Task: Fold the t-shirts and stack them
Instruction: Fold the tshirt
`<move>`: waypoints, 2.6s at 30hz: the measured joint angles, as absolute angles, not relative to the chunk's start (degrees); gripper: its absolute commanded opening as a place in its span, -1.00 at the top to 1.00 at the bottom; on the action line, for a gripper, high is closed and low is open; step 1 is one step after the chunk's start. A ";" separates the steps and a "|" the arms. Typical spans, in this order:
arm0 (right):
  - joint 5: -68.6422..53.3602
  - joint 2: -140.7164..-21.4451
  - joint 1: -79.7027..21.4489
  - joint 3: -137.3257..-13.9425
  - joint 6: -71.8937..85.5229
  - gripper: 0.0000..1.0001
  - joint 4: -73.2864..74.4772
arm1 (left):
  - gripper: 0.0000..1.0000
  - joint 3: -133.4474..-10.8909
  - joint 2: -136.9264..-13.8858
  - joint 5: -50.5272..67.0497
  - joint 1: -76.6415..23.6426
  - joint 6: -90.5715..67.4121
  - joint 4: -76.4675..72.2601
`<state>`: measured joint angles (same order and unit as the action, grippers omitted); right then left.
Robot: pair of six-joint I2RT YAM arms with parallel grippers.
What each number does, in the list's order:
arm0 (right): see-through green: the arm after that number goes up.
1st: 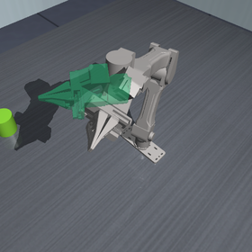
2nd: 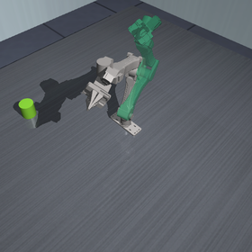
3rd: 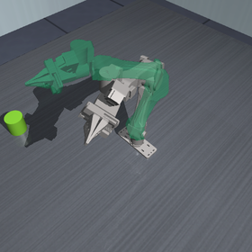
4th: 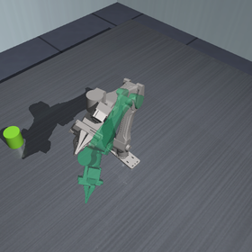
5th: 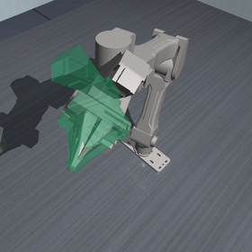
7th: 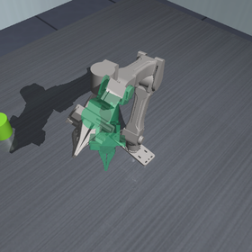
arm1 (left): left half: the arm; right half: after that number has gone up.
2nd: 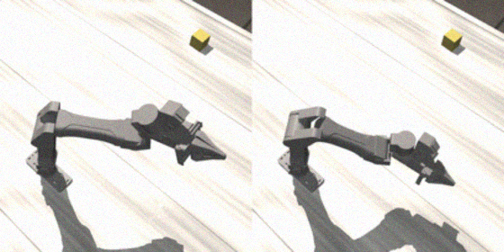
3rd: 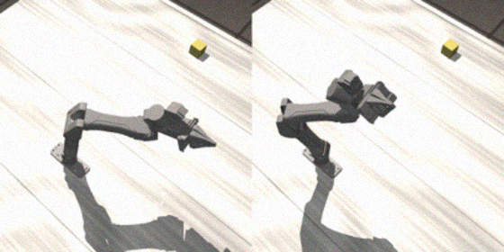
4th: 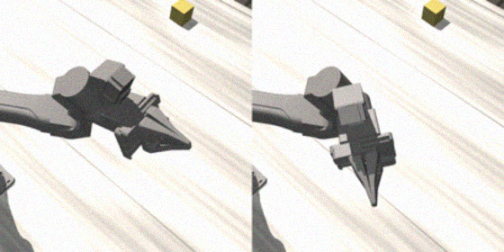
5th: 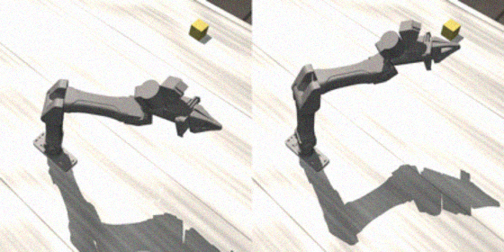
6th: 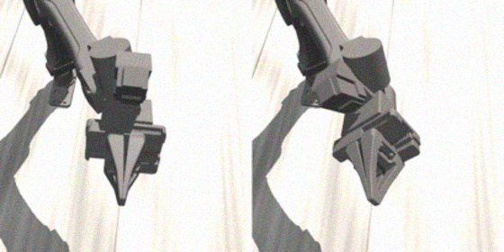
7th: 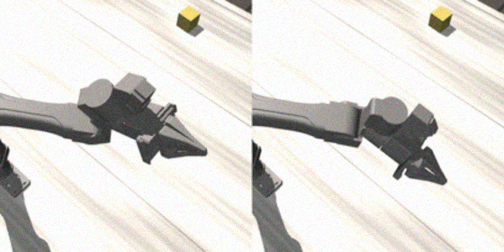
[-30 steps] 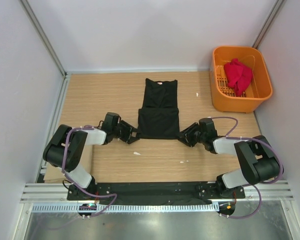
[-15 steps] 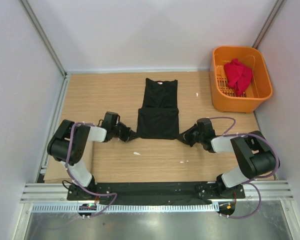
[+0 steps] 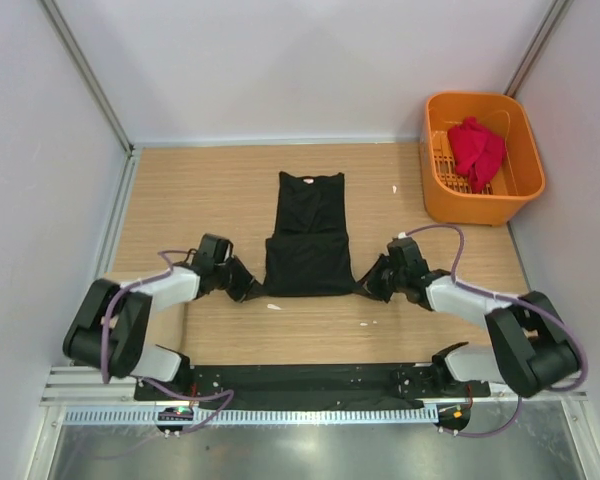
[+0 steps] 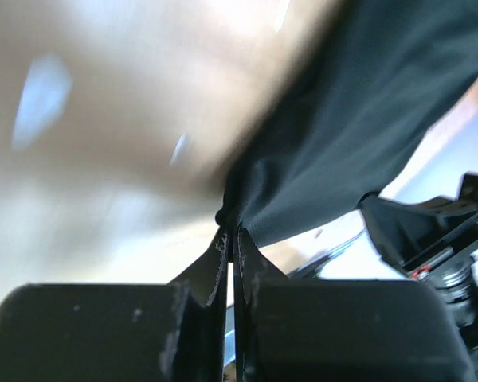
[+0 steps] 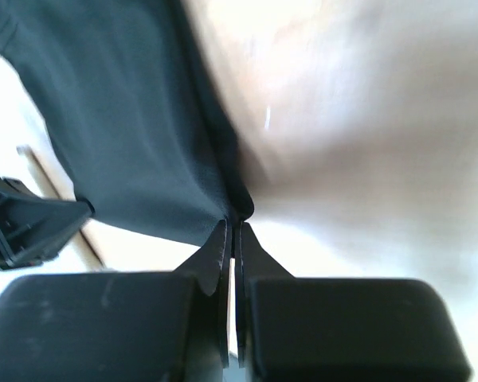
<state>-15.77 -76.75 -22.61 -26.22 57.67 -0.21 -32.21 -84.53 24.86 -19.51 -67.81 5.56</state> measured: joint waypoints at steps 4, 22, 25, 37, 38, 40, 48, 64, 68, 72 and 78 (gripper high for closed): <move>-15.00 -66.46 -27.42 -22.06 57.80 0.97 4.69 | 1.00 -25.47 -73.36 24.53 -20.93 -67.46 8.86; -13.82 -34.33 -38.41 -16.40 65.32 0.97 32.77 | 1.00 -21.30 -41.17 20.47 -31.83 -75.57 30.59; -13.72 -39.29 -37.76 -21.80 64.23 0.98 35.16 | 1.00 -28.42 -47.27 19.40 -31.88 -74.00 33.26; -20.62 -73.45 -18.17 -52.25 48.38 0.98 35.59 | 1.00 -69.60 -87.42 23.46 -20.27 -60.31 34.06; -21.34 -76.18 -17.28 -54.81 47.27 0.98 35.42 | 1.00 -73.23 -90.56 24.67 -19.51 -59.37 34.63; -22.83 -80.77 -15.84 -59.02 45.65 0.97 35.16 | 1.00 -80.36 -96.88 26.63 -18.35 -57.71 35.09; -27.24 -93.01 -11.40 -68.40 42.72 0.98 34.04 | 0.96 -96.38 -113.93 32.62 -16.36 -54.48 37.01; -29.76 -104.95 -7.66 -79.81 39.48 0.97 33.15 | 0.95 -101.89 -121.21 34.63 -14.57 -58.65 30.11; -28.86 -112.05 -6.17 -83.33 38.98 0.57 29.65 | 0.27 -107.15 -127.68 34.28 -14.41 -59.94 26.35; -25.65 -120.79 -4.34 -90.94 36.73 0.11 28.34 | -0.18 -117.93 -139.02 33.85 -14.31 -60.40 22.92; -19.11 -123.04 -2.90 -96.64 31.38 -0.13 29.58 | -0.21 -124.20 -141.84 27.51 -13.85 -51.96 31.18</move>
